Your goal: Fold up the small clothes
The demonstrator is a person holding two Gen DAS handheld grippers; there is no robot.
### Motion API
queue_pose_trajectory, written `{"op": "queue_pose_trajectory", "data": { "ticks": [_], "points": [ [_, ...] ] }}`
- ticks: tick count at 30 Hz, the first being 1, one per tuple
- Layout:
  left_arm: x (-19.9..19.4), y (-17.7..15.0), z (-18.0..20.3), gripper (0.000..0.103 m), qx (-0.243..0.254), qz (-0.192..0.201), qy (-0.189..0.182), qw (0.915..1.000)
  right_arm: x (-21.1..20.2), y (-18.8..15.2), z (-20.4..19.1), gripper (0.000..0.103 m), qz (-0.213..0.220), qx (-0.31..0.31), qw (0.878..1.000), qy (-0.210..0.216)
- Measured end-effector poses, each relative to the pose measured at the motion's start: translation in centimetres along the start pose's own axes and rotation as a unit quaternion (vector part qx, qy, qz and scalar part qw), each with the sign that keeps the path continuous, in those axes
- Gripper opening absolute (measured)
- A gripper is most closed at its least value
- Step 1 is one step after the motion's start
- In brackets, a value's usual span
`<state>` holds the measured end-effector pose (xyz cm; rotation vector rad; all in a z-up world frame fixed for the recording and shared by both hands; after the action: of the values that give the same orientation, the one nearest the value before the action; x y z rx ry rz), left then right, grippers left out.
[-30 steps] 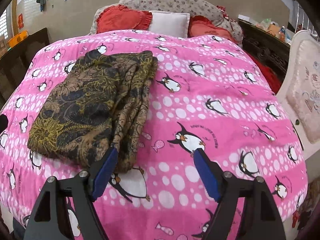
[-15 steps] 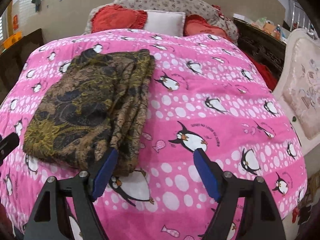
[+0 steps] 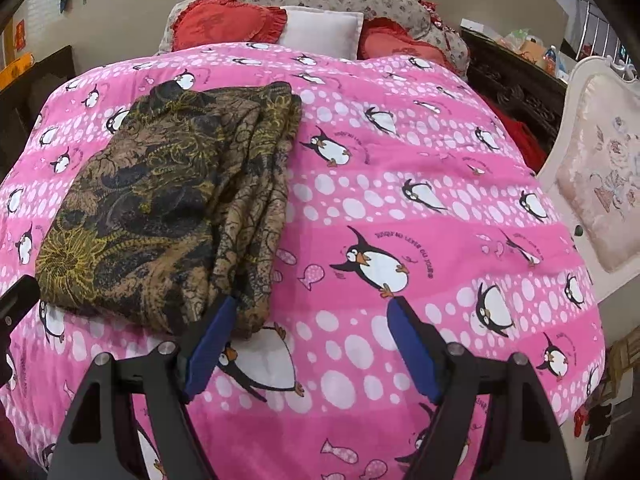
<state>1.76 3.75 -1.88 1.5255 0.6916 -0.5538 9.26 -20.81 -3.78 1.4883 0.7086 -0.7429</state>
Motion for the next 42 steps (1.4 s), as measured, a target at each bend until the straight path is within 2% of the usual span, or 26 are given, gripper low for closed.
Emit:
{"op": "queue_pose_trajectory", "data": {
  "ticks": [7, 11, 14, 16, 17, 22, 30, 33, 42],
  "points": [
    [-0.2, 0.1, -0.9, 0.087, -0.009, -0.008, 0.028, 0.9995, -0.2, -0.4, -0.4, 0.082, 0.001, -0.009, 1.0, -0.005],
    [0.0, 0.3, -1.4, 0.087, -0.033, -0.043, 0.024, 0.9982, -1.4, -0.2, -1.0, 0.082, 0.008, 0.007, 0.998, 0.054],
    [0.0, 0.6, -1.6, 0.087, -0.024, -0.068, 0.053, 0.996, -2.2, -0.2, -1.1, 0.082, -0.002, 0.029, 0.995, 0.099],
    [-0.1, 0.9, -1.4, 0.086, -0.019, -0.075, 0.054, 0.9955, -1.9, -0.7, -1.0, 0.082, -0.03, 0.032, 0.994, 0.102],
    [-0.2, 1.0, -1.2, 0.086, -0.018, -0.075, 0.05, 0.9958, -2.0, -0.8, -1.1, 0.082, -0.03, 0.028, 0.993, 0.107],
    [-0.4, 1.5, 0.2, 0.086, -0.005, -0.08, 0.037, 0.9961, -4.0, -0.1, -1.3, 0.082, 0.001, -0.002, 0.993, 0.119],
    [-1.1, 2.7, 2.1, 0.086, 0.012, -0.073, 0.023, 0.997, -6.8, 2.7, 0.3, 0.082, 0.044, 0.007, 0.992, 0.119],
    [-1.4, 2.9, 2.5, 0.086, 0.009, -0.075, 0.018, 0.997, -7.3, 3.1, 1.1, 0.082, 0.049, 0.013, 0.993, 0.108],
    [-2.4, 2.8, 3.5, 0.086, 0.013, -0.07, 0.015, 0.9973, -8.1, 1.9, 1.5, 0.082, 0.045, 0.01, 0.992, 0.116]
  ]
}}
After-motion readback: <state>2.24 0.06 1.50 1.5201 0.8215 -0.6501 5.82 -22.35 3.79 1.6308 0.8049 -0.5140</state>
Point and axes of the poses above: each gripper's, at about its wrist camera, not at the fingertips, and x roughly the way its jaws point, z to its right, y to its top, the point moved 8 cm from there along x, roughly the way its jaws point, and after that the axes turned 12 degrees about x, right-handed, at the moved point
